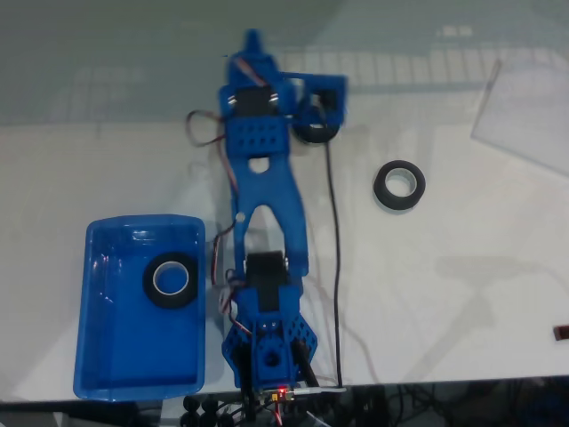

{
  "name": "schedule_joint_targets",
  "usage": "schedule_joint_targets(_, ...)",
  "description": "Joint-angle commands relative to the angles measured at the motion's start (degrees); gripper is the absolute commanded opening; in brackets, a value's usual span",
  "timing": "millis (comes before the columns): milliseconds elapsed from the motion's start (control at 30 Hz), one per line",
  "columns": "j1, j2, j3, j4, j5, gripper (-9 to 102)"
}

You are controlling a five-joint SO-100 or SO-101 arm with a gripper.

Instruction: Grasp all tape and put them in the bin.

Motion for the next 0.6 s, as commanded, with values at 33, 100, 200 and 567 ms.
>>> schedule_joint_targets(33,6.24,-4.04,-4.75,-0.7,4.13,42)
schedule_joint_targets(100,8.7,-8.09,-7.73,1.32,5.19,42)
schedule_joint_targets(200,10.99,-13.71,-10.28,2.11,6.42,42)
schedule_joint_targets(567,11.25,-29.18,-13.36,2.37,5.89,39)
